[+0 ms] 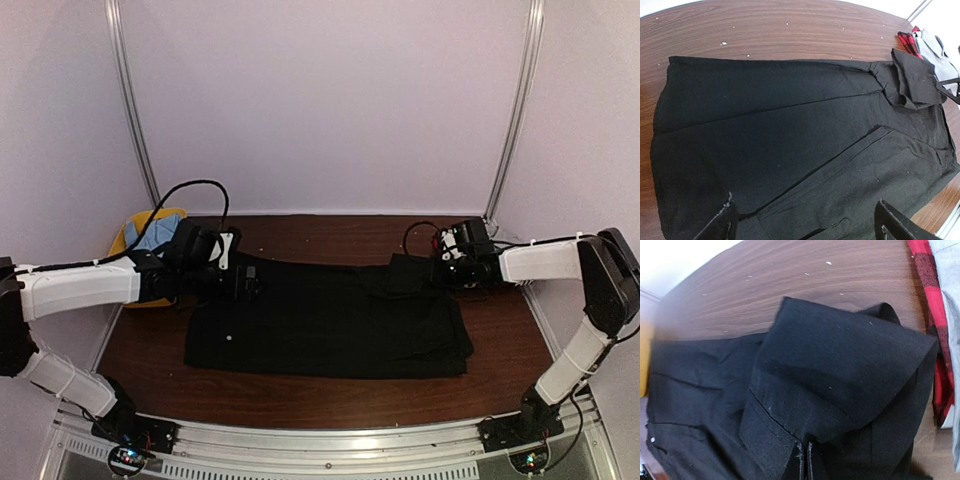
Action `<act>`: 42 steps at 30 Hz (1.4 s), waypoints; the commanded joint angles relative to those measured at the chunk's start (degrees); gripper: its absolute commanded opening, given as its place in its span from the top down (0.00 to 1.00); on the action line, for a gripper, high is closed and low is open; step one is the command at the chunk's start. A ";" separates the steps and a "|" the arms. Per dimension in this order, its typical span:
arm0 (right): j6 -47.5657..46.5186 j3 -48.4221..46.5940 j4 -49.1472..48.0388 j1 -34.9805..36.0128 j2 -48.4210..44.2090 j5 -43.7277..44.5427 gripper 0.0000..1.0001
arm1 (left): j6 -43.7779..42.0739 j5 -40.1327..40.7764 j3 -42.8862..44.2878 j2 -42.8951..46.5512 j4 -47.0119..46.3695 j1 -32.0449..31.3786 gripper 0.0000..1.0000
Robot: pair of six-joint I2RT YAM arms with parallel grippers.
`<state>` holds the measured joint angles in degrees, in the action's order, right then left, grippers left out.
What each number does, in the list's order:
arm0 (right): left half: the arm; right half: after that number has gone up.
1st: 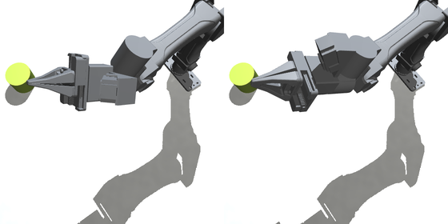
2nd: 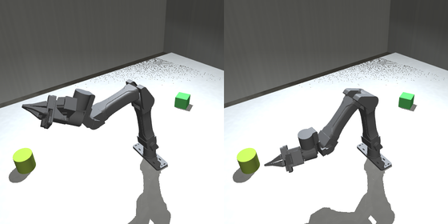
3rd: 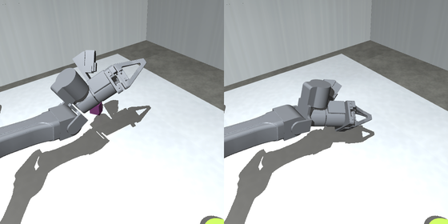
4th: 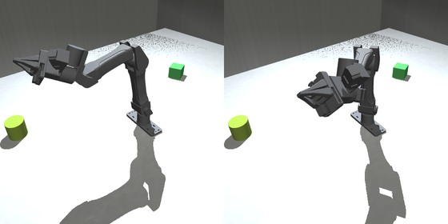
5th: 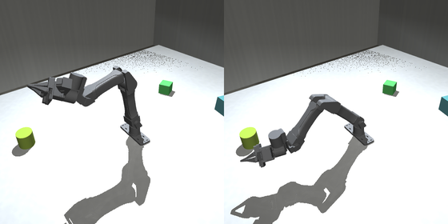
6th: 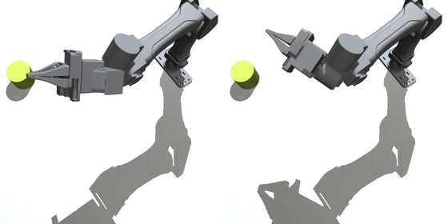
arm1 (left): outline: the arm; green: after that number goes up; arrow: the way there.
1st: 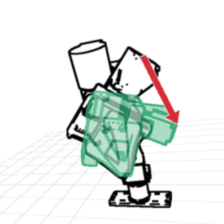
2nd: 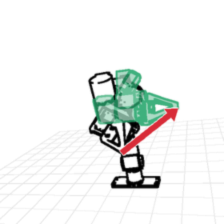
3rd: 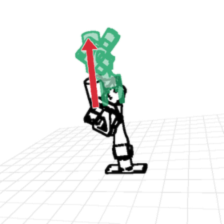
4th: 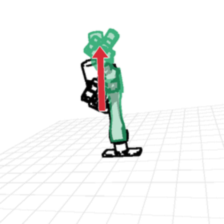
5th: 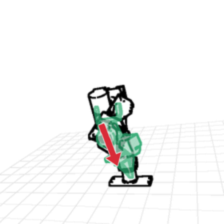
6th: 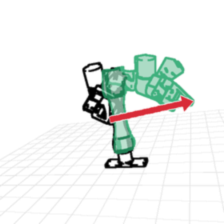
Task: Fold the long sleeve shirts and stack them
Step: Adjust the sleeve at the center of the board, then pick up the sleeve from the center of the board.
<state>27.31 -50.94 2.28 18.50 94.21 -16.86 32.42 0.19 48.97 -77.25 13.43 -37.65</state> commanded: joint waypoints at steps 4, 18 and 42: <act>2.48 9.12 -2.12 1.24 -10.44 -4.27 1.00 | -0.63 -0.19 -0.98 -0.94 -3.18 0.30 0.04; 6.33 21.14 -2.11 3.99 -17.77 -4.78 0.95 | -0.82 -2.88 -0.34 -3.26 -3.59 0.30 0.04; 10.70 24.73 -5.83 11.33 -15.72 -1.67 0.67 | -0.87 -3.88 0.38 -5.16 -4.21 0.30 0.05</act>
<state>36.36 -27.33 -0.10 28.56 77.21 -19.25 32.42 -2.85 48.40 -81.62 11.97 -37.65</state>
